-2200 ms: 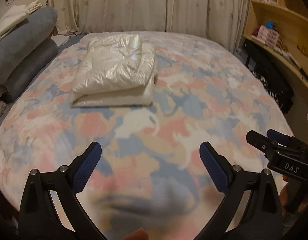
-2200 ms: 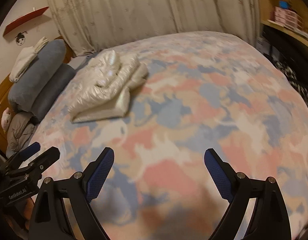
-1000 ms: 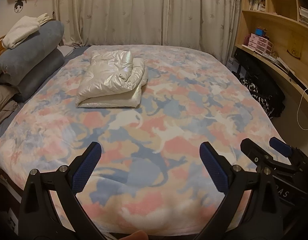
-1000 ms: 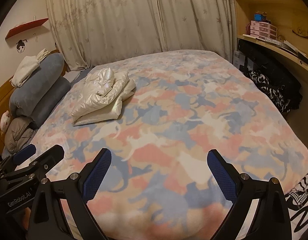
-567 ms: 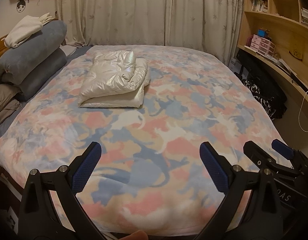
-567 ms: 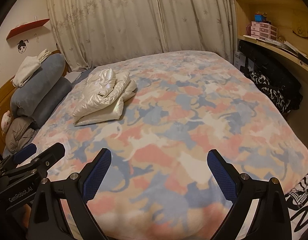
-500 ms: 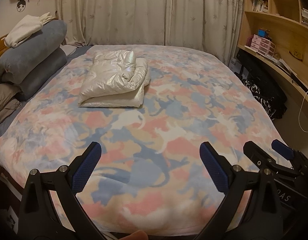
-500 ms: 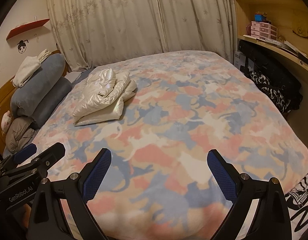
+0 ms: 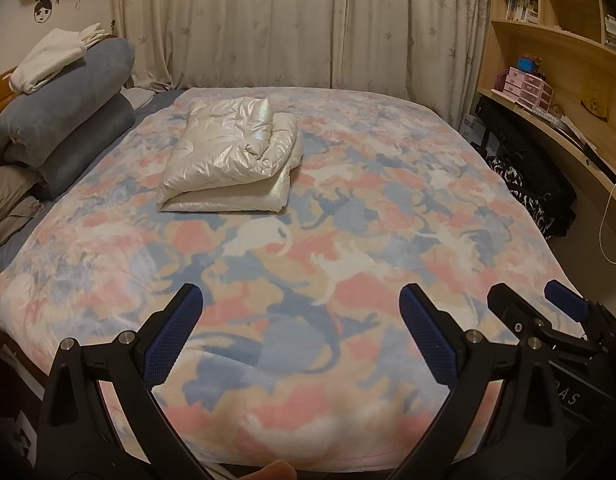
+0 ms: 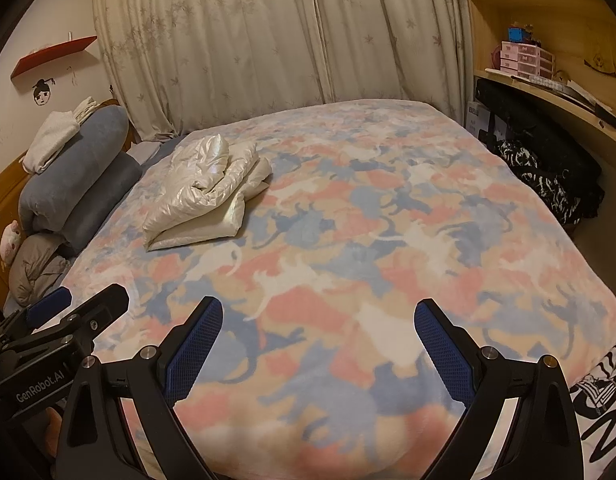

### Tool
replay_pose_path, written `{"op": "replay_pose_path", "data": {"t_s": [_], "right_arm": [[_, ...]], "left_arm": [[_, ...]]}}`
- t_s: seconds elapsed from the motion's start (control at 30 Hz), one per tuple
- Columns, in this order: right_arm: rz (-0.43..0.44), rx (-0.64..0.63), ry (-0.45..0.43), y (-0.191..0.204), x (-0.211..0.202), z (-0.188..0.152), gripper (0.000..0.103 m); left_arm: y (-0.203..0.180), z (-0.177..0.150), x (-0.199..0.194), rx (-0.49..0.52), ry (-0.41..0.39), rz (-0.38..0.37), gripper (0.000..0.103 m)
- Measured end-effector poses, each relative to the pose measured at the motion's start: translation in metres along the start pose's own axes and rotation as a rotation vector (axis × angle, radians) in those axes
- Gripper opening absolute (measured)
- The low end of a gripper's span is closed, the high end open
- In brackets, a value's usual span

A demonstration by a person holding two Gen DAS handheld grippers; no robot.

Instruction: Fold large clothes

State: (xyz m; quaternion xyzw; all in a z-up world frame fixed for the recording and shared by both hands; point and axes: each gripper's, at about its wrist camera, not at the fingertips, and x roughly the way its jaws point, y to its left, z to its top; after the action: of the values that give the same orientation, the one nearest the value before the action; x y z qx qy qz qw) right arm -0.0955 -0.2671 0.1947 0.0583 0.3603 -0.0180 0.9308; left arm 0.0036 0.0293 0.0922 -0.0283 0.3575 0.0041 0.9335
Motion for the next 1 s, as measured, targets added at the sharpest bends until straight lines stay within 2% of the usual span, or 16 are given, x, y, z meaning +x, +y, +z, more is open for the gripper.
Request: {"op": "replay_pose_path", "data": {"t_s": [1.0], "right_arm": [[-0.005, 0.004, 0.015, -0.002, 0.005, -0.013, 0.098]], "left_arm": [[0.010, -0.007, -0.001, -0.006, 0.030, 0.004, 0.098]]}}
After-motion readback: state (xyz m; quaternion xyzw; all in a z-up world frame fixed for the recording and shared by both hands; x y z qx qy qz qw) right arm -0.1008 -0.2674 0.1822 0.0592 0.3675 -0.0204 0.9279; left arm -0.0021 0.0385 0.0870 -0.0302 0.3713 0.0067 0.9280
